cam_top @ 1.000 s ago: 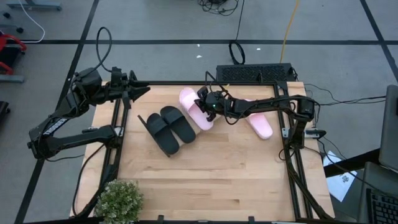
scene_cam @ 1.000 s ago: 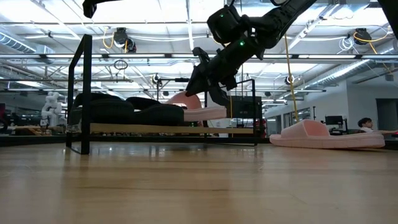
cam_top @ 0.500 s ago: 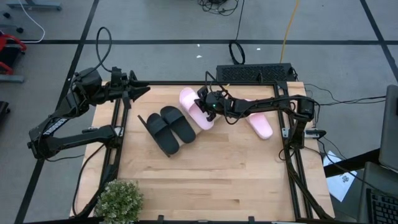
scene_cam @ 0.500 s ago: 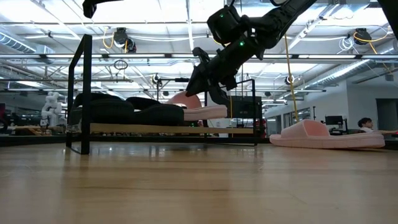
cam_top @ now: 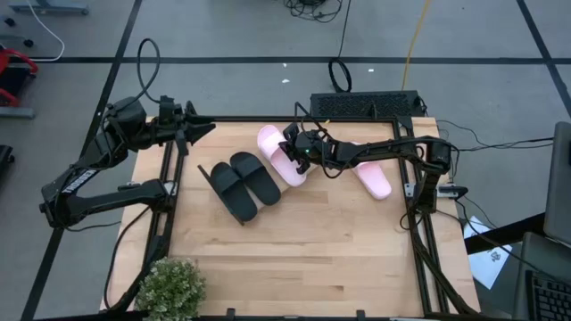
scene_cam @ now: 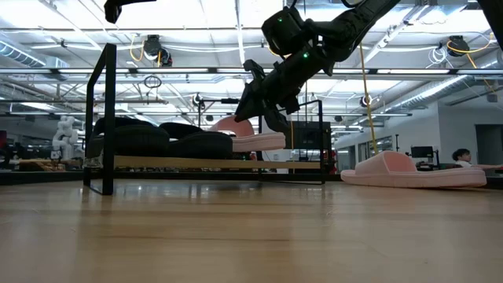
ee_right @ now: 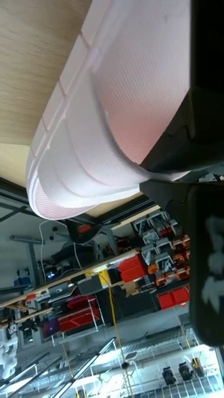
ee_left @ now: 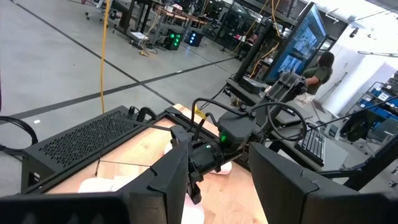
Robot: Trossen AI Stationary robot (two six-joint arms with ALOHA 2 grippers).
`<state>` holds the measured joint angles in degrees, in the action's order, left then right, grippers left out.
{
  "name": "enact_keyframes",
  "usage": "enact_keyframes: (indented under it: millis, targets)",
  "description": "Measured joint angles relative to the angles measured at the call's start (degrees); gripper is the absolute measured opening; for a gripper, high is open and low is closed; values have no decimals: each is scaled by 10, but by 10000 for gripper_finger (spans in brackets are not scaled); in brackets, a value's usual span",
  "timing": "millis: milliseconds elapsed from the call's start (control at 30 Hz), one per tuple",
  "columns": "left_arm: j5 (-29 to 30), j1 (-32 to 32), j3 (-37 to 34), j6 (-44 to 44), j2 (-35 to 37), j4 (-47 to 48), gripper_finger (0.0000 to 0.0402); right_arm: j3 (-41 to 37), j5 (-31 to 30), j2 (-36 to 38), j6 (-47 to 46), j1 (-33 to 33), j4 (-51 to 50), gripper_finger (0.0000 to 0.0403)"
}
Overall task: Pick and place slides into the shelf
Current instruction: Put the left pink slide on the shelf
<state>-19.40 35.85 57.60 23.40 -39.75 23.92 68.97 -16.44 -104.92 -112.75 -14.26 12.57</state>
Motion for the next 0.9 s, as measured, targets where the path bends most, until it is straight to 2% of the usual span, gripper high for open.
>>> enact_keyframes:
  millis: [467,633,900]
  targets:
    - [6,0,0,-4,0,0,165,1,-15,-13,-17,0,22,13]
    - [6,0,0,-4,0,0,165,1,-2,-36,-18,0,73,13]
    - [6,0,0,-1,0,-1,165,1,18,-37,-9,-3,73,13]
